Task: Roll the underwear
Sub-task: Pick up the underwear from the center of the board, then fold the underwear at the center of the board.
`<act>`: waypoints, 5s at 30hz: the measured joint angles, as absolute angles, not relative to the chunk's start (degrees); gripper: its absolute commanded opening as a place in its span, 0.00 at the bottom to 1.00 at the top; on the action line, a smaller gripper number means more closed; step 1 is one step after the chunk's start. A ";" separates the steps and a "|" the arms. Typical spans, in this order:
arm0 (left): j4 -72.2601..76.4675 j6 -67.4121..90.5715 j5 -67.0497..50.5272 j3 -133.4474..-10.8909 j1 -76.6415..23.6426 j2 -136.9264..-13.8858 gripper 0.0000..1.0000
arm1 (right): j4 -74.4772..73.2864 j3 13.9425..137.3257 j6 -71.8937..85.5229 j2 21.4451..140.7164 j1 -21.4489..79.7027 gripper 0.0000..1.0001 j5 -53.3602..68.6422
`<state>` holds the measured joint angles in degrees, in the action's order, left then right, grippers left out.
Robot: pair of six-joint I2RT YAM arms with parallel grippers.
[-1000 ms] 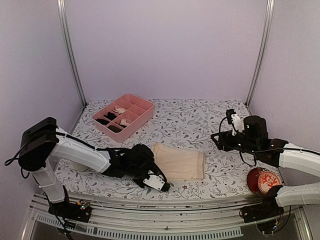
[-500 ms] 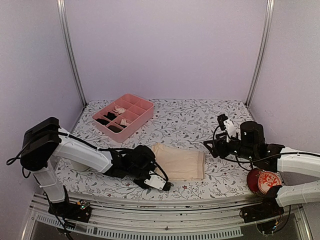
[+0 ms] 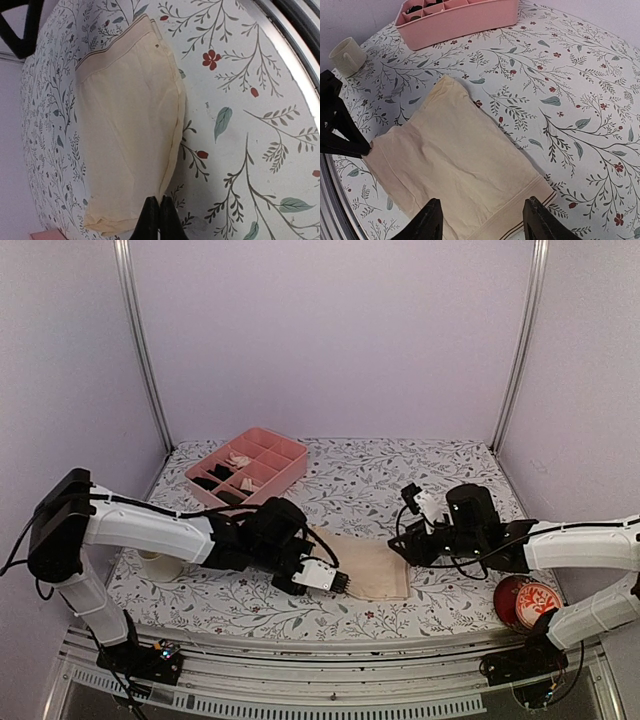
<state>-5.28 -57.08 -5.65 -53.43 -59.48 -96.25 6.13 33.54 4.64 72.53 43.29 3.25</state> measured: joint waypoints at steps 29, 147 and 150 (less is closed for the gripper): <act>-15.42 -49.67 -21.58 -64.05 -49.01 -99.90 0.00 | 5.48 39.79 -13.98 94.11 65.95 0.84 -27.24; -28.69 -57.10 -18.46 -65.69 -44.34 -97.51 0.00 | -32.56 60.71 1.17 93.41 52.42 0.10 9.08; -27.77 -56.58 -17.58 -65.71 -44.05 -97.71 0.00 | -32.62 60.90 1.34 94.65 49.80 0.10 8.32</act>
